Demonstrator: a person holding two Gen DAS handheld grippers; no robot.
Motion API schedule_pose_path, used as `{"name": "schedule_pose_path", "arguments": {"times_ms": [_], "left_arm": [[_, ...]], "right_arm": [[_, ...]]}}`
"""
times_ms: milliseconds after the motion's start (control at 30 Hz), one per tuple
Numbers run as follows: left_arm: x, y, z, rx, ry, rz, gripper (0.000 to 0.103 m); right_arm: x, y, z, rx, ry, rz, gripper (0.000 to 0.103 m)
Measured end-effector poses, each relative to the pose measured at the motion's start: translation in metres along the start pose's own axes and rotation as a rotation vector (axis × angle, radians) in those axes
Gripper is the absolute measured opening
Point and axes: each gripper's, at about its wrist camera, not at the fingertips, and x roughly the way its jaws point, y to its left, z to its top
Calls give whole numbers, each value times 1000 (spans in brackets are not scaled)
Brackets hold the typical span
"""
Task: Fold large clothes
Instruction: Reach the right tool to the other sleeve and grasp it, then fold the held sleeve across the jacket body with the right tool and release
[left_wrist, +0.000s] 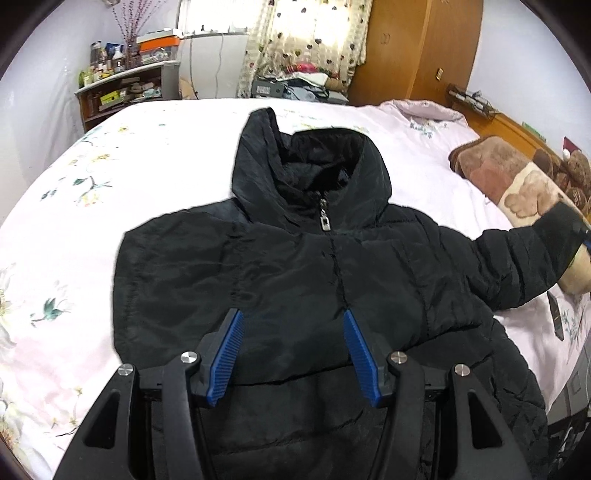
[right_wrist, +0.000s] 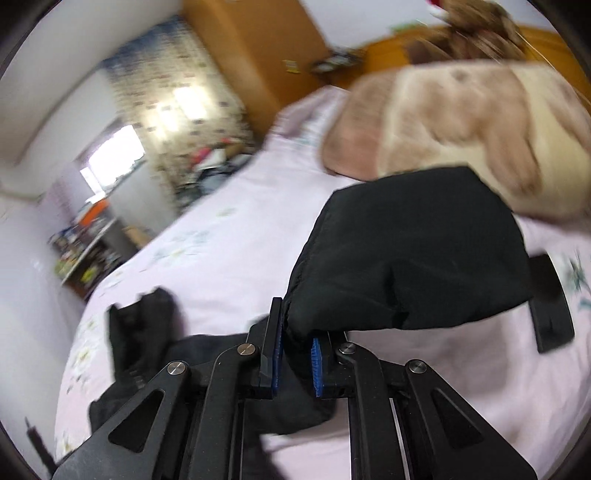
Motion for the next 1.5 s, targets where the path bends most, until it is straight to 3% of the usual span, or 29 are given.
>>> {"name": "schedule_pose_path", "arguments": {"times_ms": [133, 300, 467, 633, 833, 900, 933, 967, 1067, 1233, 1300, 1433, 1467, 1500], "left_arm": [[-15, 15, 1, -30, -27, 10, 58], [-29, 37, 0, -72, -51, 31, 58], [-38, 62, -5, -120, -65, 57, 58], [-41, 85, -12, -158, -62, 82, 58], [-40, 97, -17, -179, -58, 90, 58], [-38, 96, -16, -179, -55, 85, 58], [-37, 95, -16, -178, -53, 80, 58], [-36, 93, -15, -177, -53, 74, 58], [-34, 84, -8, -166, -57, 51, 60], [-25, 54, 14, -127, -76, -13, 64], [-16, 37, 23, -100, -77, -45, 64], [9, 0, 35, -39, -74, -110, 63], [18, -9, 35, -20, -73, -119, 61], [27, -15, 34, -4, -65, -110, 49]], "right_arm": [[-9, 58, 1, -85, 0, 99, 13], [6, 132, -18, -203, 69, 216, 13], [41, 195, -66, -296, 199, 296, 13], [90, 228, -129, -371, 352, 315, 13], [137, 235, -197, -441, 524, 311, 17], [147, 235, -213, -446, 559, 321, 25], [147, 237, -219, -444, 565, 336, 35], [146, 238, -220, -445, 566, 352, 45], [135, 245, -218, -468, 573, 412, 60], [99, 238, -190, -468, 499, 497, 60], [91, 214, -169, -436, 434, 463, 60], [100, 148, -131, -356, 343, 251, 59], [104, 136, -126, -340, 332, 214, 51], [109, 125, -123, -325, 325, 182, 45]]}}
